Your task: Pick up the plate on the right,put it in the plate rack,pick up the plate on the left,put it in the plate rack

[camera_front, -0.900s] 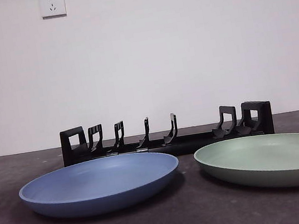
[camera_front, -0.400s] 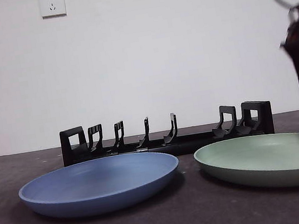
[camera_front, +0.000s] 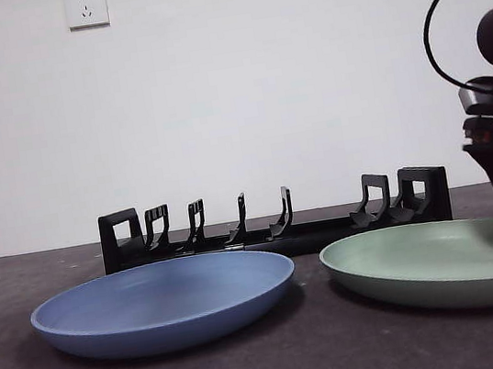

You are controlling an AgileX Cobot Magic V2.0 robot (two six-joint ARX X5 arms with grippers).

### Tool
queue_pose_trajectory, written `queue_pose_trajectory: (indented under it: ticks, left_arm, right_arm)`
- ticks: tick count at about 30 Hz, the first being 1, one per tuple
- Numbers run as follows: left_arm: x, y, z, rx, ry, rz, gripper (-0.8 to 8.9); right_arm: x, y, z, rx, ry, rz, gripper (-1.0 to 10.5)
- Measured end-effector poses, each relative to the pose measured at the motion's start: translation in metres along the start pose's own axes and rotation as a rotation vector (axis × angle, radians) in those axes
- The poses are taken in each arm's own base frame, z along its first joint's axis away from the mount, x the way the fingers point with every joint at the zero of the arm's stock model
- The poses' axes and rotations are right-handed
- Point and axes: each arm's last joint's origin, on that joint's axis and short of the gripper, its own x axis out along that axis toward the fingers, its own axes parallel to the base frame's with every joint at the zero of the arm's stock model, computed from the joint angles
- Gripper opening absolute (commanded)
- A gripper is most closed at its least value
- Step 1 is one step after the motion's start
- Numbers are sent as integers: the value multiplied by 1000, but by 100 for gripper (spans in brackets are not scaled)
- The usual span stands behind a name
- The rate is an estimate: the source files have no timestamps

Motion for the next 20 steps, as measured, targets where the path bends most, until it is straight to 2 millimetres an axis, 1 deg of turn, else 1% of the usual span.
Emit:
queue_pose_trajectory:
  ticks: [2, 5, 9, 12, 20]
  left_arm:
    - [1, 0, 0, -1, 3, -2, 709]
    - [3, 0, -1, -2, 8, -6, 709]
    - [5, 1, -1, -3, 13, -9, 709]
    - [5, 1, -1, -3, 13, -9, 709]
    - [5, 0, 0, -1, 10, -10, 709]
  right_arm:
    - [3, -1, 1, 2, 12, 0, 227]
    - [6, -2, 2, 3, 13, -9, 154]
    - [7, -2, 3, 2, 14, -13, 143]
    - [8, -1, 4, 1, 10, -3, -10]
    - [5, 1, 6, -27, -15, 55, -12]
